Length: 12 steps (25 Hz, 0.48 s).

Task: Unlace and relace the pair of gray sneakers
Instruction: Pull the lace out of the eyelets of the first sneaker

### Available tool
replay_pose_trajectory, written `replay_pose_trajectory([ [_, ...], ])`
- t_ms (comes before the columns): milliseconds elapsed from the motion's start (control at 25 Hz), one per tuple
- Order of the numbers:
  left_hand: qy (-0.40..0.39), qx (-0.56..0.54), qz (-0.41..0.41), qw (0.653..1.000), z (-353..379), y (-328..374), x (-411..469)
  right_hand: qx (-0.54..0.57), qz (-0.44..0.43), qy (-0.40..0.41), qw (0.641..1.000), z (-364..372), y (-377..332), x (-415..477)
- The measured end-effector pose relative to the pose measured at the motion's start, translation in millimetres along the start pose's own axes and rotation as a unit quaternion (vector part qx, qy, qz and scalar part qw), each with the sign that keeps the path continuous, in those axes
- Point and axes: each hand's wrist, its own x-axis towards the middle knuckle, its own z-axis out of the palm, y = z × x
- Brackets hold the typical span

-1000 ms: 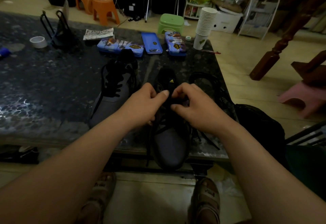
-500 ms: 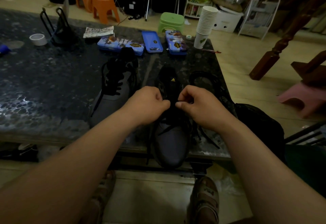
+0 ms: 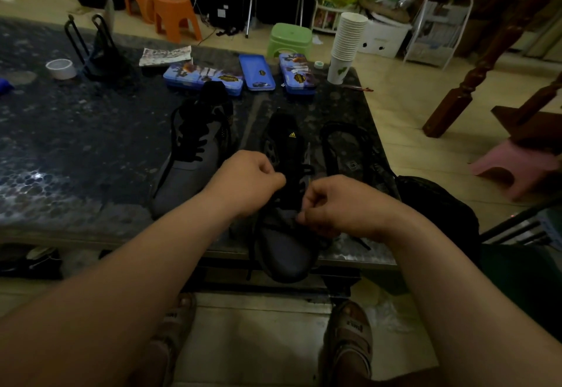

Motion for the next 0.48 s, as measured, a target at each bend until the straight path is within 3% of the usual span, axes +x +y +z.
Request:
replay_pose_trajectory([
  [80, -0.008, -0.090, -0.020, 0.996, -3, 4, -2, 0.054, 0.016, -0.045, 0.997, 0, 1, -8],
  [120, -0.014, -0.144, -0.033, 0.989, -5, 5, -4, 0.070, 0.029, -0.025, 0.997, 0, 2, -7],
  [240, -0.069, -0.318, -0.093, 0.941, -15, 9, -6, 0.102, 0.034, 0.158, 0.982, 3, 10, 12],
  [320, -0.045, -0.344, -0.098, 0.933, -25, 3, 0, 0.122, -0.019, 0.215, 0.969, 3, 9, 23],
  [400, 0.088, -0.157, -0.059, 0.982, -36, -8, 9, 0.164, -0.047, 0.198, 0.965, 2, 9, 29],
  [480, 0.179, 0.094, 0.005, 0.979, -38, -14, 8, 0.220, -0.037, 0.162, 0.961, -1, 9, 31],
])
